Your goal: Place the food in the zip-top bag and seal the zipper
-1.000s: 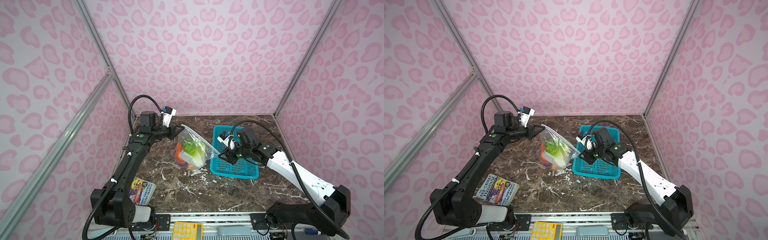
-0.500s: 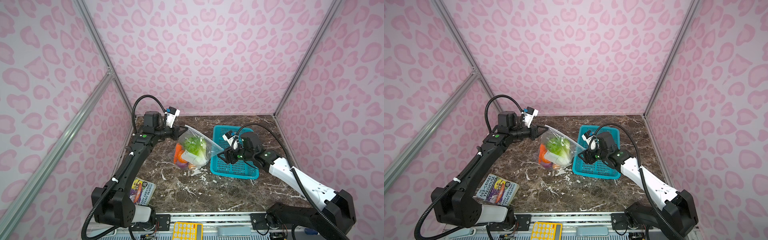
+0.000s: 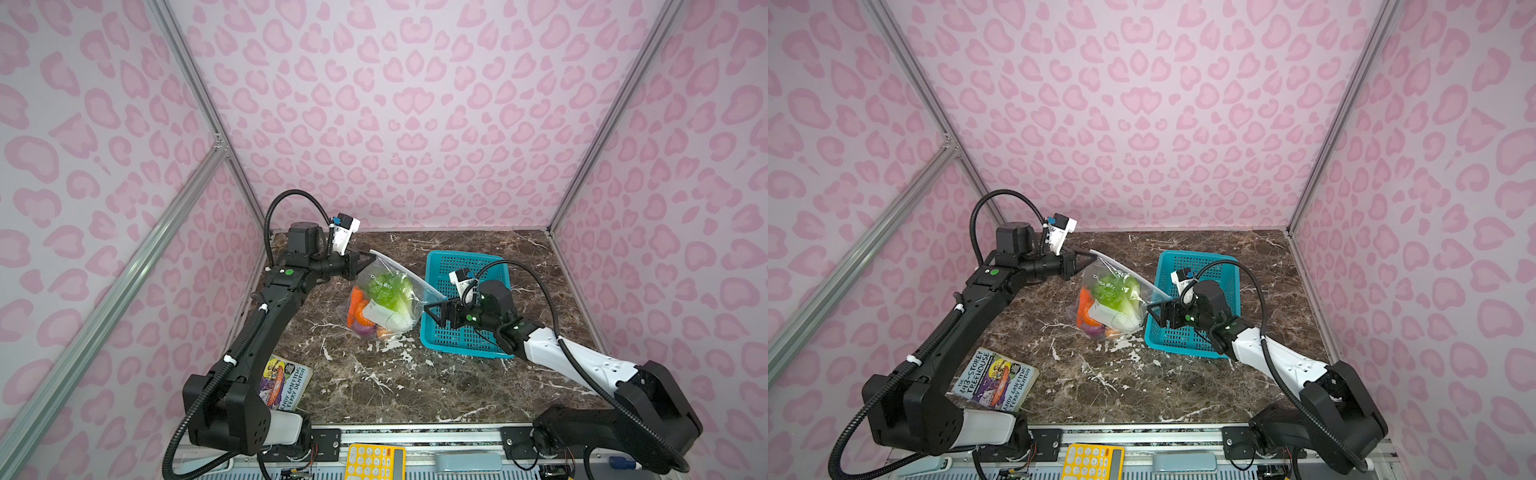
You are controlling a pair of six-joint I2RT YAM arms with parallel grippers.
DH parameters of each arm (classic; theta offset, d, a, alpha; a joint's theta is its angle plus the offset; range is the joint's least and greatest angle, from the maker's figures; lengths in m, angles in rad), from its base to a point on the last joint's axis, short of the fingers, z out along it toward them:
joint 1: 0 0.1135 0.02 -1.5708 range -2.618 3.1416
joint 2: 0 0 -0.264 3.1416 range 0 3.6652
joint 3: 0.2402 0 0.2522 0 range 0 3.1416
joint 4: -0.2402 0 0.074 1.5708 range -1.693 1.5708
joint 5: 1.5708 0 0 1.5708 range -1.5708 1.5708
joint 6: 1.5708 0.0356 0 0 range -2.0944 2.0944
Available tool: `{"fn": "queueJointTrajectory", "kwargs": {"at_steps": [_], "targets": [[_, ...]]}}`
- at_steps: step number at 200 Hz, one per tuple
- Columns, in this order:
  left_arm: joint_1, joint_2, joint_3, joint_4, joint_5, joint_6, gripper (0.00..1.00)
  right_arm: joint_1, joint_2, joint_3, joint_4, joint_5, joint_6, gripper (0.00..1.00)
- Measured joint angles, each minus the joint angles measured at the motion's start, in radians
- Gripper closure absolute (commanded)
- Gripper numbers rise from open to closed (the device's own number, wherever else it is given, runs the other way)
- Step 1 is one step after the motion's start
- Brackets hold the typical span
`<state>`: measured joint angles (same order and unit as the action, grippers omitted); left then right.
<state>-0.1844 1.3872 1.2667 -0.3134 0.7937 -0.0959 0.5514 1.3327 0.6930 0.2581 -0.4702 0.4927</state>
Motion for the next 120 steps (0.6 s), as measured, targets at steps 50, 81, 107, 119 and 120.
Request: {"fn": "queueJointTrajectory", "kwargs": {"at_steps": [50, 81, 107, 119, 120], "targets": [[-0.003, -0.002, 0.0, 0.002, -0.006, -0.002, 0.96, 0.091, 0.145, 0.129, 0.127, 0.002, 0.049, 0.73], [-0.004, -0.037, -0.017, 0.008, -0.02, -0.019, 0.96, 0.098, 0.142, 0.174, 0.117, 0.019, 0.051, 1.0], [-0.005, -0.09, -0.05, 0.005, -0.034, -0.055, 0.96, 0.126, 0.08, 0.19, 0.06, 0.066, 0.022, 1.0], [-0.005, -0.126, -0.069, -0.005, -0.042, -0.071, 0.96, 0.153, 0.043, 0.2, 0.021, 0.087, -0.001, 1.0], [-0.005, -0.131, -0.072, -0.006, -0.043, -0.074, 0.96, 0.154, 0.041, 0.2, 0.018, 0.087, -0.002, 1.0]]}}
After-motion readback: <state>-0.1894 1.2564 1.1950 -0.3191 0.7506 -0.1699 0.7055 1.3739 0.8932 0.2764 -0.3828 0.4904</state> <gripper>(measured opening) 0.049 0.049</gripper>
